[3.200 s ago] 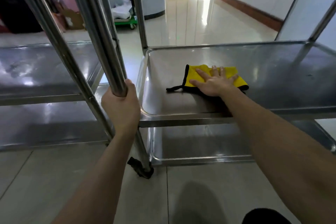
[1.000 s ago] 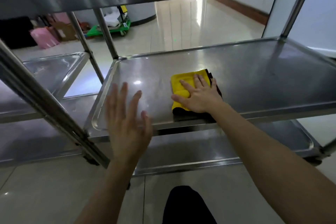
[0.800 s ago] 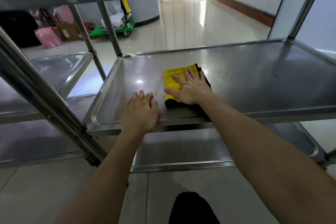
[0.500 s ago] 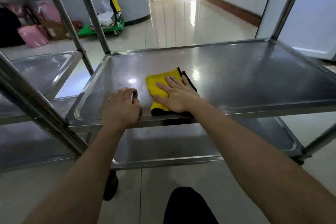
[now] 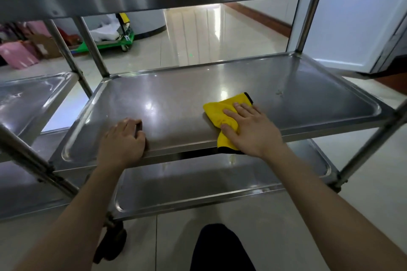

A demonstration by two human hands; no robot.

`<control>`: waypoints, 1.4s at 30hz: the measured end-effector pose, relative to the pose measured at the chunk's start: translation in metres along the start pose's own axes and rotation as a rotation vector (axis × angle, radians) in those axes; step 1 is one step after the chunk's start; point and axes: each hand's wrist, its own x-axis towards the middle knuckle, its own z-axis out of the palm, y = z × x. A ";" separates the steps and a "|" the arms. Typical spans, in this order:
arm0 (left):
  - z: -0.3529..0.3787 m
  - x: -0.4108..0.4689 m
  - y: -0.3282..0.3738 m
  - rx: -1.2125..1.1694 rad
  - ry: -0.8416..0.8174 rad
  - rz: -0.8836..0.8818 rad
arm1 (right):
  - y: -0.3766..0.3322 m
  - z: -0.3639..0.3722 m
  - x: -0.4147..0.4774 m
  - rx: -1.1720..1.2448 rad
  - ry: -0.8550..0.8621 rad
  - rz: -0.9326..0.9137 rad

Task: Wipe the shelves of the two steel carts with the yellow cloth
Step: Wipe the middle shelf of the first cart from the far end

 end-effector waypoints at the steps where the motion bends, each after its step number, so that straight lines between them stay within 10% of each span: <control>1: -0.002 0.000 -0.001 0.008 -0.008 -0.007 | -0.002 0.002 0.002 0.013 -0.002 -0.007; 16: 0.028 0.017 0.163 -0.034 0.007 0.130 | 0.030 -0.004 0.037 0.042 -0.232 -0.039; 27: 0.044 0.020 0.156 -0.003 0.043 0.145 | 0.199 -0.014 0.077 -0.034 -0.205 0.437; 35: 0.042 0.018 0.158 0.020 0.057 0.120 | 0.030 0.018 0.121 -0.006 -0.240 -0.049; 42: 0.040 0.016 0.154 -0.022 0.017 0.130 | 0.116 0.000 0.090 0.006 -0.235 0.099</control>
